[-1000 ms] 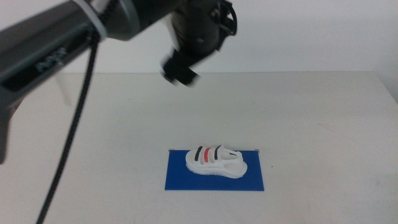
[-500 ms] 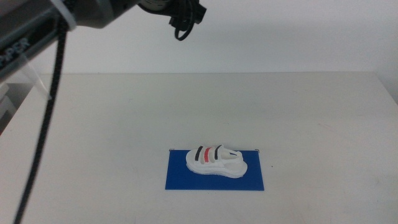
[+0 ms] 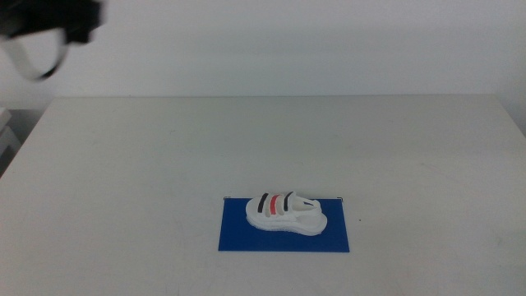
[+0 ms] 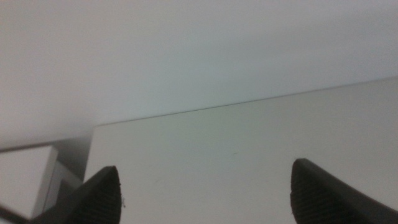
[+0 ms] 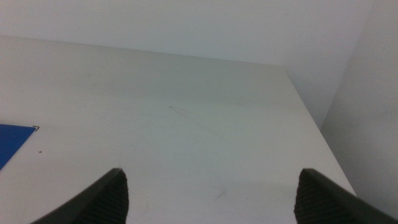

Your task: Use one arm to grab the shoe from the table and place it on the mat.

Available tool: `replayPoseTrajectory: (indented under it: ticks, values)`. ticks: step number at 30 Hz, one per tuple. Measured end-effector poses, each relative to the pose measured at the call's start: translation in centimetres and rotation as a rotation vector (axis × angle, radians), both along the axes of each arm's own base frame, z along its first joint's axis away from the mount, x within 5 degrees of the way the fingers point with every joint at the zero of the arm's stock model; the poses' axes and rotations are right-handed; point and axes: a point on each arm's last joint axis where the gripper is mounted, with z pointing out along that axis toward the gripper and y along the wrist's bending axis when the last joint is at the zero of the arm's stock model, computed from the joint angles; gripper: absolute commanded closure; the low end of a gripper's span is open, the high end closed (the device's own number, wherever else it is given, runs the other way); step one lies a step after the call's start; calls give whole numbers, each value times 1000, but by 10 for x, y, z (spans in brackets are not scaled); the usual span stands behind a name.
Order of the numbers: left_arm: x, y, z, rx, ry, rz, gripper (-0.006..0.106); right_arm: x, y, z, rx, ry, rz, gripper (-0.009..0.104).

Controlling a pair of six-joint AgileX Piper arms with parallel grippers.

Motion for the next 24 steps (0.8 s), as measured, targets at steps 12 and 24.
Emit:
replayPoseTrajectory:
  ticks: [12, 24]
  values:
    - [-138, 73, -62, -136, -227, 186, 7, 0, 0, 0, 0, 0, 0, 17]
    - [-193, 67, -154, -192, -389, 35, 7, 0, 0, 0, 0, 0, 0, 17]
